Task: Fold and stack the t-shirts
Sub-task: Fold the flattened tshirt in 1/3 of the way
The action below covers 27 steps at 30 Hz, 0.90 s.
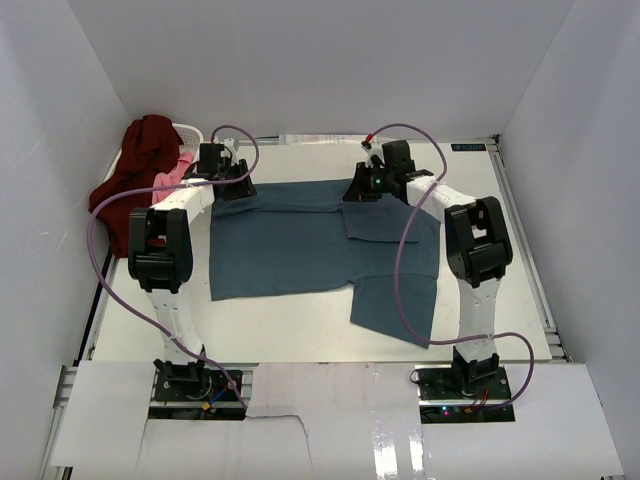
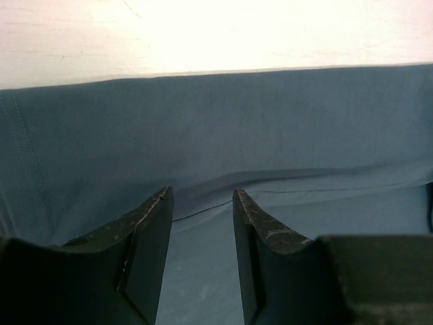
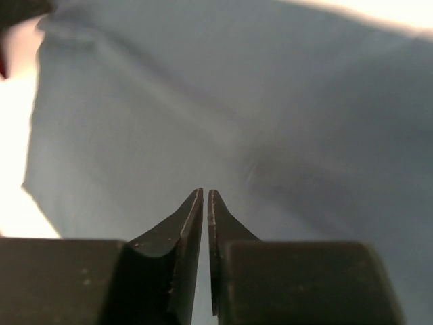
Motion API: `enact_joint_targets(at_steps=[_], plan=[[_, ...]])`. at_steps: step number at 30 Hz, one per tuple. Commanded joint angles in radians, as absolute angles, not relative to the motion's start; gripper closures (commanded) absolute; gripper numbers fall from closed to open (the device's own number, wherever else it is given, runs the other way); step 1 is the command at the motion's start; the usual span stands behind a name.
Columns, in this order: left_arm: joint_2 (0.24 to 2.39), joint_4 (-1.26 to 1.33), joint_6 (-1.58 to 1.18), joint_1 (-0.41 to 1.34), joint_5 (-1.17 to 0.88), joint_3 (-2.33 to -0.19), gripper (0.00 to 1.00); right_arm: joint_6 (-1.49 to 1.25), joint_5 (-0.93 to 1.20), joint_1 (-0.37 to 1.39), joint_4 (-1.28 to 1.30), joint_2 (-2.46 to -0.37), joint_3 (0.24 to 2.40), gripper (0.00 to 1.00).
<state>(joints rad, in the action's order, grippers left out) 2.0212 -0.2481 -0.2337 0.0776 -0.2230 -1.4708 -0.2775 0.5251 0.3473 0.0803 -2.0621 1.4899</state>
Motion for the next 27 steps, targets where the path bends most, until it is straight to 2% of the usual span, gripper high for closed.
enact_joint_targets(at_steps=[1,7,9,10,13,19,25,27], plan=[[1.942,-0.296,-0.175,0.069,-0.219,-1.477,0.49,-0.259,0.439,0.345,0.095,-2.130,1.613,0.88],[1.956,-0.324,-0.130,0.069,-0.190,-1.485,0.54,-0.262,0.440,0.345,0.109,-2.244,1.736,0.90],[1.971,-0.331,-0.107,0.069,-0.186,-1.491,0.60,-0.258,0.426,0.345,0.115,-2.276,1.759,0.90],[1.986,-0.347,-0.103,0.071,-0.186,-1.493,0.68,-0.253,0.413,0.345,0.126,-2.286,1.767,0.90],[2.011,-0.373,-0.086,0.071,-0.196,-1.499,0.76,-0.245,0.400,0.342,0.146,-2.328,1.789,0.90],[2.022,-0.423,-0.009,0.086,-0.102,-1.493,0.80,-0.241,0.380,0.334,0.175,-2.387,1.810,0.90],[2.052,-0.431,0.051,0.094,0.023,-1.470,0.77,-0.232,0.387,0.333,0.169,-2.385,1.779,0.90],[2.060,-0.437,0.052,0.103,0.052,-1.471,0.54,-0.227,0.393,0.331,0.166,-2.379,1.769,0.89]])
